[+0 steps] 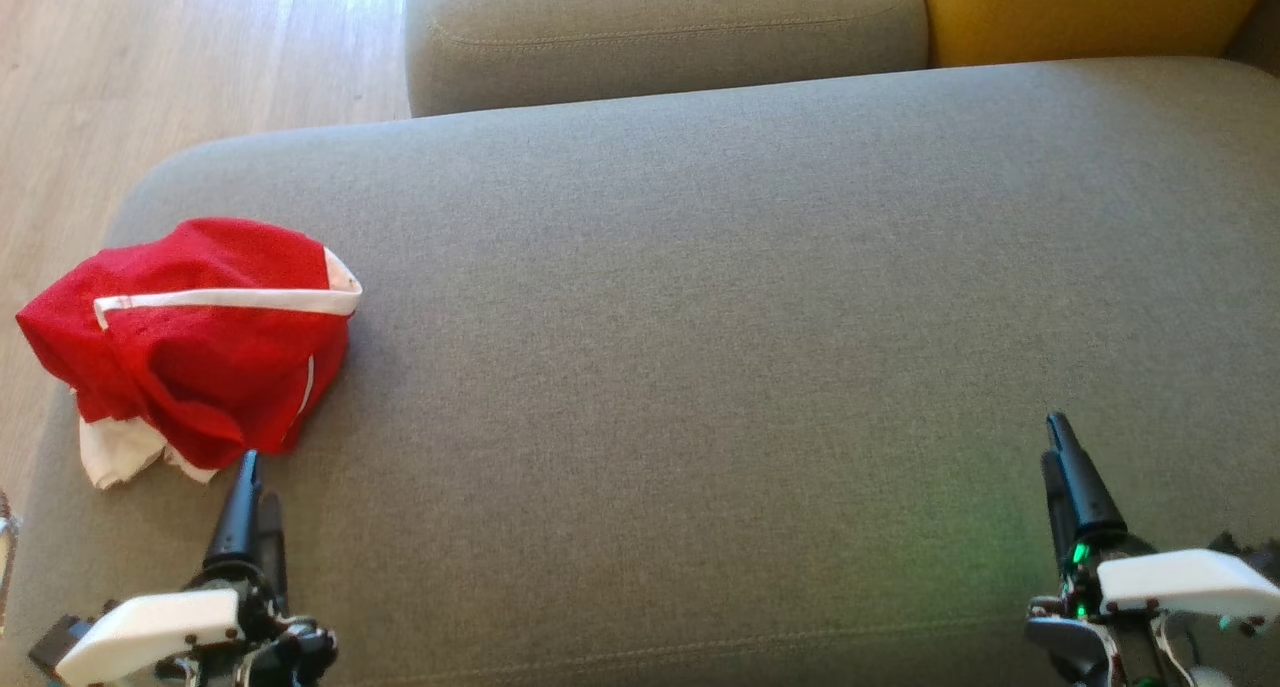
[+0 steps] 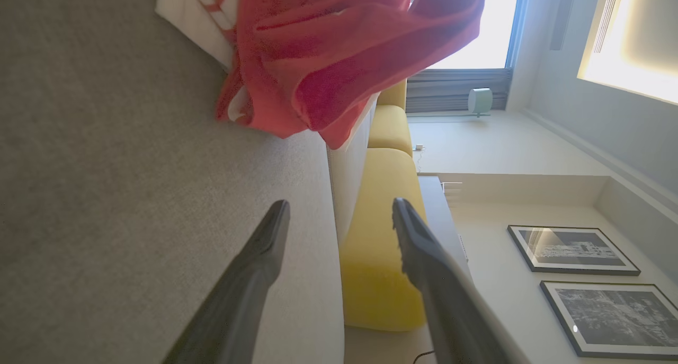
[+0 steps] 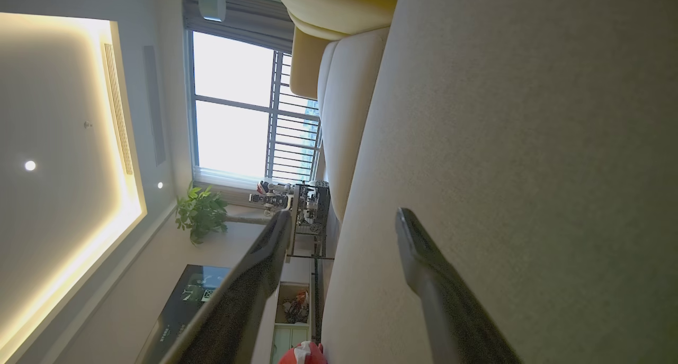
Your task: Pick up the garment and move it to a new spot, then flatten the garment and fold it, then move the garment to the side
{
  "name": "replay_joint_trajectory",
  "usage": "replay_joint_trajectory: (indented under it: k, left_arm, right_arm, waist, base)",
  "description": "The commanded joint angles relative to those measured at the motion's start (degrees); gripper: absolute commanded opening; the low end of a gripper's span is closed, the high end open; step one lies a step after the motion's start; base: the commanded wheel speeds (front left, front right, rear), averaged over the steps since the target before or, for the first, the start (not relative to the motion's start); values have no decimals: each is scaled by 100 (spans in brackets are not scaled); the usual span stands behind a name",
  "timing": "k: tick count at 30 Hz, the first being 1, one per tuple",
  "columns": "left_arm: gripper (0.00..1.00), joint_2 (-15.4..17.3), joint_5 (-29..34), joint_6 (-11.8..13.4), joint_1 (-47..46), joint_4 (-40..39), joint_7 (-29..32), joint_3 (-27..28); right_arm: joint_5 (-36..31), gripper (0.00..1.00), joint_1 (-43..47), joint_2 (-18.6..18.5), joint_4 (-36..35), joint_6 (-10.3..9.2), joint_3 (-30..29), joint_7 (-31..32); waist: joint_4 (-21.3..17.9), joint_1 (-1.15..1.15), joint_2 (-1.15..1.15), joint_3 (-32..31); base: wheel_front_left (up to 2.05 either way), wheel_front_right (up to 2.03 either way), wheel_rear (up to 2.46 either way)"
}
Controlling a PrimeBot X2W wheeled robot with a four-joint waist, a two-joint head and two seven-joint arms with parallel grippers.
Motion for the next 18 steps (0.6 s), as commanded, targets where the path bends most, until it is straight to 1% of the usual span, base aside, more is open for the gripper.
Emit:
replay_joint_trajectory:
  k: [1,6,11,15,16,18]
  left_arm:
    - [100,63,134,-13,-250,-266,-68,127]
    - [100,67,476,81,-308,-528,-152,259]
    - [100,70,810,159,-346,-861,-236,313]
    - [100,73,1145,267,-362,-1128,-303,279]
    - [100,73,1145,267,-362,-1128,-303,279]
    - [100,74,1340,321,-355,-1246,-336,218]
  right_arm:
    - [-188,100,-306,-42,-283,0,-9,-62]
    - [-782,100,-362,-44,-533,0,-101,-147]
    - [-1440,100,-429,-46,-787,0,-28,-232]
    - [-1965,100,-477,-47,-991,0,28,-300]
    - [-1965,100,-477,-47,-991,0,28,-300]
    - [-2271,100,-489,-48,-1069,0,71,-334]
  waist:
    - [-1,0,0,3]
    - [-4,0,0,9]
    - [-10,0,0,8]
    - [-11,0,0,8]
    - [-11,0,0,8]
    - [-11,0,0,4]
  base:
    - [0,0,0]
    - [0,0,0]
    - [0,0,0]
    - [0,0,0]
    - [0,0,0]
    - [0,0,0]
